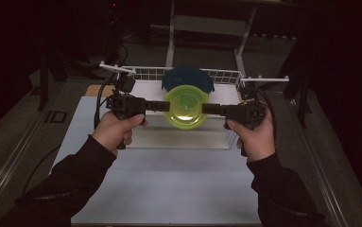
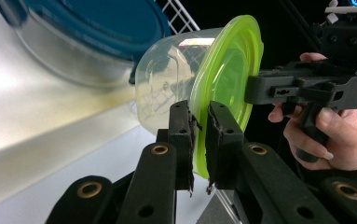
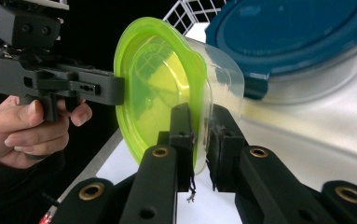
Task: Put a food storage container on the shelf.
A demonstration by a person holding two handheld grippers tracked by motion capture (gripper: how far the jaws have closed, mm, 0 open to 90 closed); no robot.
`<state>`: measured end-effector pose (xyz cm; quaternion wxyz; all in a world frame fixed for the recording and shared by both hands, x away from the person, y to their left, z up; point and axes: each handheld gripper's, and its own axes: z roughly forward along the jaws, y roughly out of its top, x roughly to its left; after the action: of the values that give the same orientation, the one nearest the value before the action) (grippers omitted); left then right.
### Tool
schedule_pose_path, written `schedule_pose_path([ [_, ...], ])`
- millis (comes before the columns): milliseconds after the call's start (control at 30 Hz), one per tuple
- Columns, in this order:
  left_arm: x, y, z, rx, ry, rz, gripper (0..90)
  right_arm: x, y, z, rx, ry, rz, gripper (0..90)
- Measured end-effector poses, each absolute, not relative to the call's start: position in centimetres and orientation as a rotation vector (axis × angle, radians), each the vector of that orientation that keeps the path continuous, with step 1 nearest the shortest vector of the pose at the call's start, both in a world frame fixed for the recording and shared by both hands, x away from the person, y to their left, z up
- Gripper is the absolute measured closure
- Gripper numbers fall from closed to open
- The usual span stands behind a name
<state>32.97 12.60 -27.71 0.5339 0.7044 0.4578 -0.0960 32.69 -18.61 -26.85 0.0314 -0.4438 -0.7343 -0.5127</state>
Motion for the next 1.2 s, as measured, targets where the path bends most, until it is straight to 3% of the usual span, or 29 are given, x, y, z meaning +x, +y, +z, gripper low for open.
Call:
schedule_pose_path([
  [533, 36.4, 12.6, -23.9, 1.674, 1.107, -0.171, 80.6, 36.2, -18.1, -23.6, -1.397, -2.251, -1.625, 81.1],
  [1200, 41.0, 11.5, -25.0, 1.662, 1.185, -0.214, 80.0, 40.9, -18.5, -24.1, -1.52, -2.204, -1.529, 80.9],
])
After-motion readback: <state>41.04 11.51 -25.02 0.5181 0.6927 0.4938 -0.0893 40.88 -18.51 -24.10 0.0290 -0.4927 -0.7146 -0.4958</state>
